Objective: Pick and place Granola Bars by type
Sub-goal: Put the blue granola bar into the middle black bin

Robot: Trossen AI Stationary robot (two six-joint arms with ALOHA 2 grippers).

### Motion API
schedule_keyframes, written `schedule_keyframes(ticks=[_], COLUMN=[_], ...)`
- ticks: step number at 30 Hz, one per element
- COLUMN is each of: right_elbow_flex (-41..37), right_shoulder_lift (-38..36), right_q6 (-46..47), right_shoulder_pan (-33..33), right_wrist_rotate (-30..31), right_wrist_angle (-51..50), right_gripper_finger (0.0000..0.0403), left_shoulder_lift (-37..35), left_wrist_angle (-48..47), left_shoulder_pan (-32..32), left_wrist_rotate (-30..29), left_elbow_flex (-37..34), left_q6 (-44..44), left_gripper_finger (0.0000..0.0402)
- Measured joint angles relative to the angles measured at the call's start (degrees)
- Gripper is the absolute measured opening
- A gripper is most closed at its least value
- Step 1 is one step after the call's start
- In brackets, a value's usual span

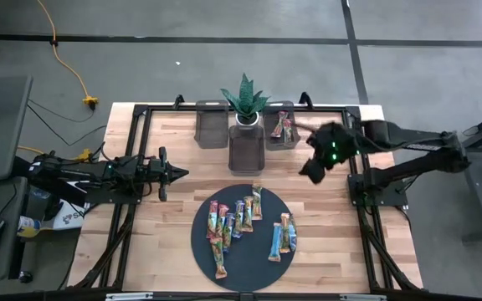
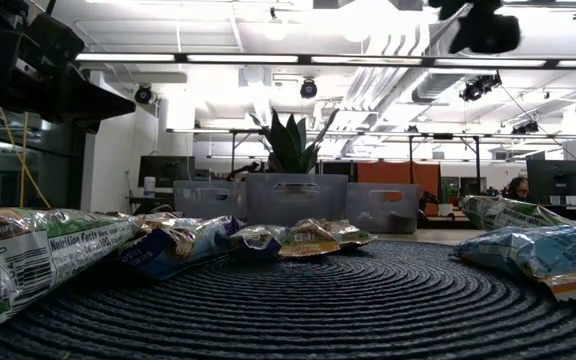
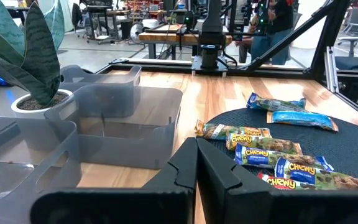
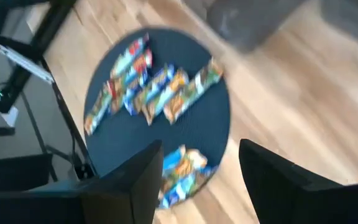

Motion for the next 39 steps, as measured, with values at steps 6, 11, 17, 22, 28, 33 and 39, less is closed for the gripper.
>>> schedule_keyframes(ticks=[6, 11, 17, 22, 28, 33, 39], right_elbow_flex=[0.00, 0.00, 0.00, 0.00, 0.00, 0.00, 0.00], right_shoulder_lift=[0.57, 3.90, 12.21, 19.91, 27.31, 31.55, 33.95], right_q6=[16.70, 28.15, 37.51, 43.45, 47.92, 50.24, 51.53], right_shoulder_pan=[11.95, 20.24, 25.43, 26.49, 26.43, 26.45, 26.41], right_wrist_rotate=[10.78, 17.76, 18.19, 14.94, 11.90, 10.69, 10.74], right_wrist_angle=[-4.93, -5.33, -5.18, -4.65, -0.20, 3.03, 3.02], right_gripper_finger=[0.0195, 0.0195, 0.0195, 0.0195, 0.0195, 0.0195, 0.0195], left_shoulder_lift=[0.00, 0.02, 0.00, 0.00, 0.00, 0.01, 0.01], left_wrist_angle=[-0.02, -0.02, -0.02, -0.01, -0.02, -0.01, -0.02], left_shoulder_pan=[0.02, 0.00, 0.02, 0.01, 0.02, 0.01, 0.02], left_wrist_rotate=[-0.01, -0.02, 0.00, 0.00, -0.02, 0.00, 0.00], left_elbow_flex=[-0.02, 0.00, 0.00, 0.00, -0.01, -0.02, -0.02], left_q6=[0.00, 0.00, -0.02, -0.01, -0.02, -0.01, -0.01], left_gripper_finger=[0.0001, 0.0001, 0.0001, 0.0001, 0.0001, 0.0001, 0.0001])
